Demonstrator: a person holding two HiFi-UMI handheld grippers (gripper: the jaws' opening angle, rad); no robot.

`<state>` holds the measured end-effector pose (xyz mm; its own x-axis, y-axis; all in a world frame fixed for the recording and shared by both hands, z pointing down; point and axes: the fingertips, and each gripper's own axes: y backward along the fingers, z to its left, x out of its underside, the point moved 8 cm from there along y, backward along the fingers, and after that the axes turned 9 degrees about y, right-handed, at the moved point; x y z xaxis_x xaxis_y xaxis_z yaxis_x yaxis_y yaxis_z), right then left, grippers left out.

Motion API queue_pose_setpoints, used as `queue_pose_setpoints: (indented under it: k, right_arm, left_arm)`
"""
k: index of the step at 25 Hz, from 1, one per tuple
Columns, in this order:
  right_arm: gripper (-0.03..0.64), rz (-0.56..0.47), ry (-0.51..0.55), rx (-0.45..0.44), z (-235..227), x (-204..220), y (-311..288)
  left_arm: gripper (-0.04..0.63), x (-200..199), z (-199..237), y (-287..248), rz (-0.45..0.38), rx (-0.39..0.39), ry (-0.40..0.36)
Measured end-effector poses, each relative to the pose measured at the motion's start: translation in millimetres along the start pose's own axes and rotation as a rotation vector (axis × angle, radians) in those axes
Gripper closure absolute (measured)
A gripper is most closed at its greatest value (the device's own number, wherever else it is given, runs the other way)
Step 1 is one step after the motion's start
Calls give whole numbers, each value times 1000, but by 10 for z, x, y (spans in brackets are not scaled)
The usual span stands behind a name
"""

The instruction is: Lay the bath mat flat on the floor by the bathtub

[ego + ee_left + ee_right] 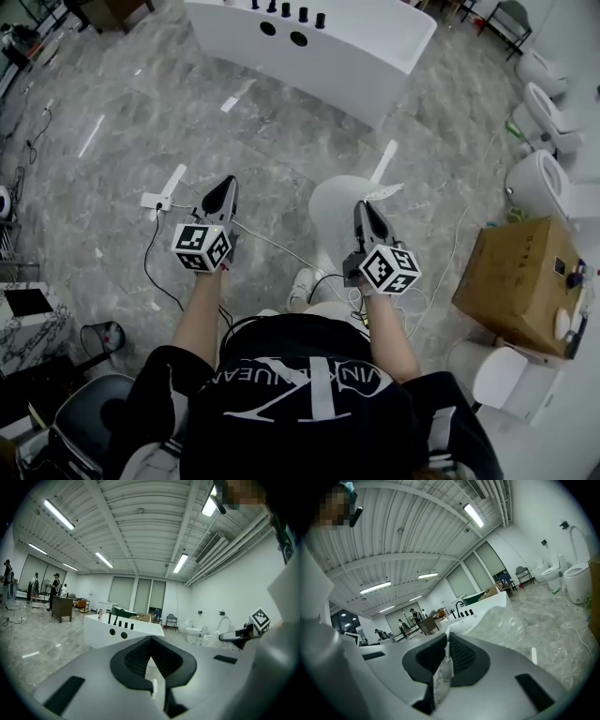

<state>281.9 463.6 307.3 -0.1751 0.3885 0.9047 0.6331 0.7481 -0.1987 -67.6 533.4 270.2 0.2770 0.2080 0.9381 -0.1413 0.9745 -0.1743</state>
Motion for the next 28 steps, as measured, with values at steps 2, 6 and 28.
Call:
queue_pose_setpoints:
  k: [2,6,28]
  right_arm:
    - [580,-3,0,2,-100,-76,-144]
    - [580,-14,-3,11,-275,-237,-400]
    - [581,-28,-100,194,-714,-508,-1761]
  left_arm:
    - [581,-35,19,-186,3,2,-1]
    - [581,-114,67,-525,3,9,2]
    - [581,-523,1143,-2039,35,84,-7]
